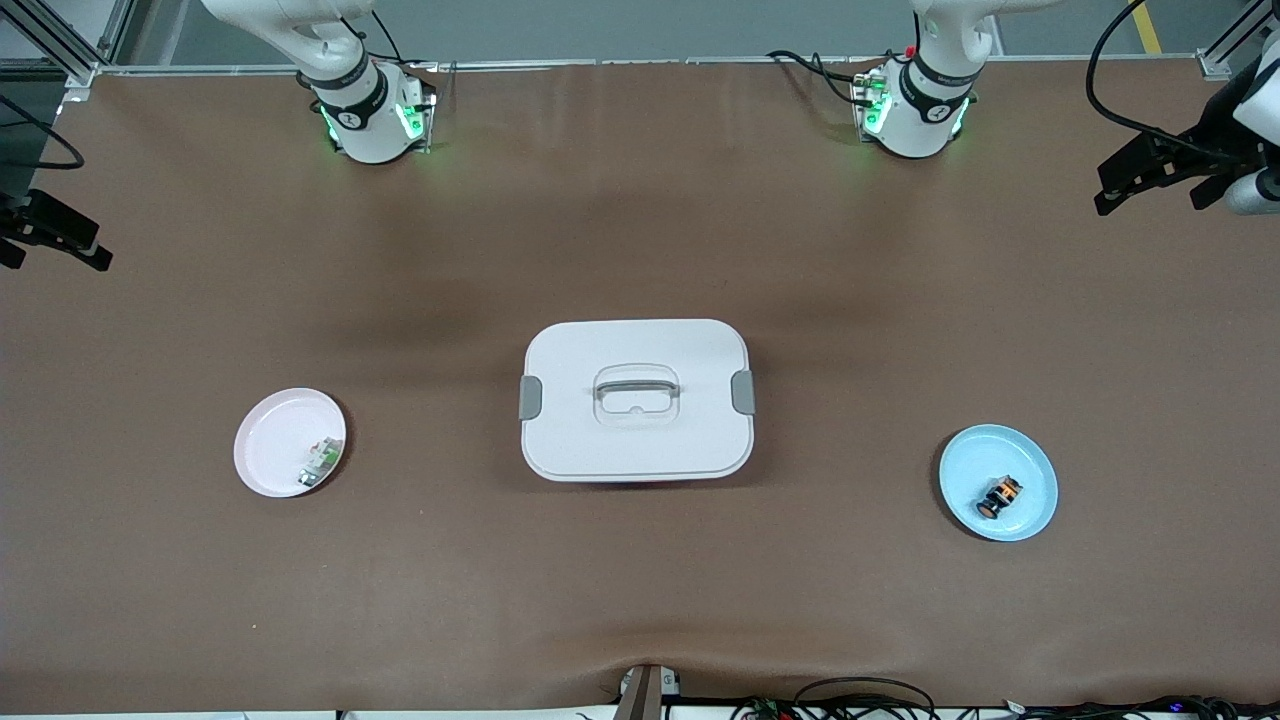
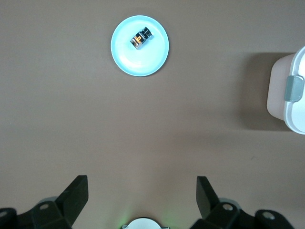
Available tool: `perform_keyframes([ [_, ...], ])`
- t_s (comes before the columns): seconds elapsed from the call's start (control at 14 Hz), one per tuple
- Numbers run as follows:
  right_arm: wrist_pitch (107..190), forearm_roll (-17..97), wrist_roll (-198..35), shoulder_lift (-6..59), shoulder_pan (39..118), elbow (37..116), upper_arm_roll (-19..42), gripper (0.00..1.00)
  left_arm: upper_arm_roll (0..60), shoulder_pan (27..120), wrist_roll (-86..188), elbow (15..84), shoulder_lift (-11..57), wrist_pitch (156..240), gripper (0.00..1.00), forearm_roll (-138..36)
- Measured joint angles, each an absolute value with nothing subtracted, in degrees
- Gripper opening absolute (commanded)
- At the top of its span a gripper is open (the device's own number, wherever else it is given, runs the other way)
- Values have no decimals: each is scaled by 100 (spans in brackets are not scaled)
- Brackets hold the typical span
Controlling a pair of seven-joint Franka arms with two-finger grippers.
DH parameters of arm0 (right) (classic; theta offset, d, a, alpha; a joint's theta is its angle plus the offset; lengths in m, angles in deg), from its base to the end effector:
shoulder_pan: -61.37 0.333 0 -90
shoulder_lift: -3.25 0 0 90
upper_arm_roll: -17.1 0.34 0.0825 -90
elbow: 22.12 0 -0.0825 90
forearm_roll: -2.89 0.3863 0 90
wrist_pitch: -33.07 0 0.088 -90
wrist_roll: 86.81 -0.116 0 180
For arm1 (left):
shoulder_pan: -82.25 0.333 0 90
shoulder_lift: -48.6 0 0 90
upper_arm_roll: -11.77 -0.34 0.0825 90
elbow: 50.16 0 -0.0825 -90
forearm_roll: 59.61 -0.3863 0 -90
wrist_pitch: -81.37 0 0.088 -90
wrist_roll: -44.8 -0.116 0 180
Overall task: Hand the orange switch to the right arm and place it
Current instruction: 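Move the left gripper toward the orange switch on the blue plate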
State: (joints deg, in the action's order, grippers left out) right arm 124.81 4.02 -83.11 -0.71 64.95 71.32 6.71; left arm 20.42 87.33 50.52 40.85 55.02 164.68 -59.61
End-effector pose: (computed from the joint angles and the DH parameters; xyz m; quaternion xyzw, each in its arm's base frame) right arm 0.5333 -0.0652 0.6509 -0.9993 0.0271 -0.0205 0.0143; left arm 0.5053 -0.0369 0.6800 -0.9997 -0.0193 0.0111 0.0093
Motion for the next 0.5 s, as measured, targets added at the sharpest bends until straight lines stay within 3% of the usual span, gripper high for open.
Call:
perform_keyframes([
  [0.5,12481,402,-8311,-71,6495,7132,671,100,2035,8738,5052,4084,5473,16454,100,-6060],
])
